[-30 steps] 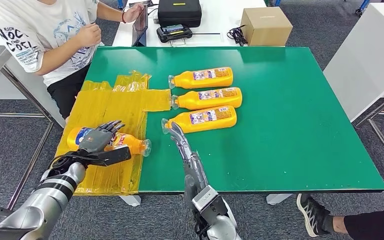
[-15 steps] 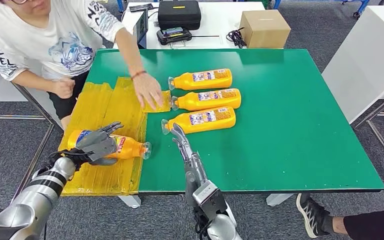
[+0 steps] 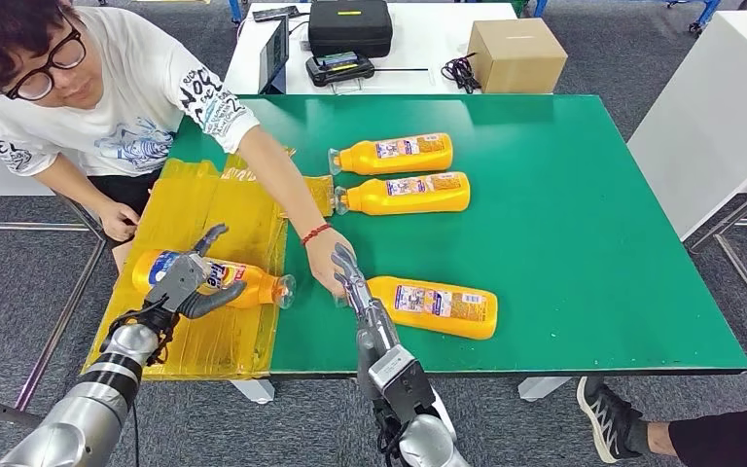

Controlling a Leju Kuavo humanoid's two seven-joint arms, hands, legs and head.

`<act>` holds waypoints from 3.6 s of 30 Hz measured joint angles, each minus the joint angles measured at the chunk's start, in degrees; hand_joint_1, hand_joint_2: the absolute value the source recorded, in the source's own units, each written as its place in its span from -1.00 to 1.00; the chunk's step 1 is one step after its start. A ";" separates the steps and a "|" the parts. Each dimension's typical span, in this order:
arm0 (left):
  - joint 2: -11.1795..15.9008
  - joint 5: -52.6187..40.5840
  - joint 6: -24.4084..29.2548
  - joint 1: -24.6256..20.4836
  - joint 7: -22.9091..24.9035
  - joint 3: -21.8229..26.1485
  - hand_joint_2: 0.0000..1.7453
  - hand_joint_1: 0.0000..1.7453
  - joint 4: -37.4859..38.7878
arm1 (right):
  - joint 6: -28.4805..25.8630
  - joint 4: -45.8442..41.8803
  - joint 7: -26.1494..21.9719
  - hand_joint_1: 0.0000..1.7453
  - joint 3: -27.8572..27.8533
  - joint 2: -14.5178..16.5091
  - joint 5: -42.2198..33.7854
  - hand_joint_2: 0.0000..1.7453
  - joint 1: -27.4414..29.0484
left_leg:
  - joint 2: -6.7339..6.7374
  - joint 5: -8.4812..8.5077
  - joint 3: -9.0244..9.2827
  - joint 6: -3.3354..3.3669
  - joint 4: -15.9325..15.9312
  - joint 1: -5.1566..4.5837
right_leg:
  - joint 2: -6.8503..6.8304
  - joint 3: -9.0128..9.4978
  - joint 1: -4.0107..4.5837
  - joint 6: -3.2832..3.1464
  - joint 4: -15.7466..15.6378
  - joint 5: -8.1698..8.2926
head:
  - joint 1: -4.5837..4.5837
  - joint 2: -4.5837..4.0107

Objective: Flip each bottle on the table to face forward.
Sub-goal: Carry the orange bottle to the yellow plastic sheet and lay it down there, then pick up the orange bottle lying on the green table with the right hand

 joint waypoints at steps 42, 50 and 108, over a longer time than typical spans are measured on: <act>-14.89 30.99 10.70 24.70 -6.92 4.69 1.00 -1.00 -32.99 | -5.37 -1.07 23.51 -1.00 -6.34 -17.34 32.70 1.00 -4.61 | 0.06 -0.10 -0.65 0.09 0.05 -0.18 | 0.02 -0.66 -0.10 0.05 -0.03 0.01 | -0.04 0.00; -15.70 31.89 9.62 26.23 -6.69 4.46 1.00 -1.00 -33.26 | -4.47 -1.07 24.18 -1.00 -6.64 -20.03 32.84 1.00 -6.72 | 0.05 -0.09 -0.66 0.09 0.05 -0.15 | 0.02 -0.66 -0.04 0.04 -0.01 0.01 | -0.06 0.00; -16.49 28.76 6.53 23.04 -4.69 -0.98 1.00 -1.00 -21.13 | 19.22 26.61 27.08 -1.00 11.16 -31.24 16.35 1.00 -32.42 | 0.02 -0.01 -0.70 0.21 0.08 -0.21 | 0.01 -0.66 -0.17 0.15 -0.02 0.07 | -0.07 0.00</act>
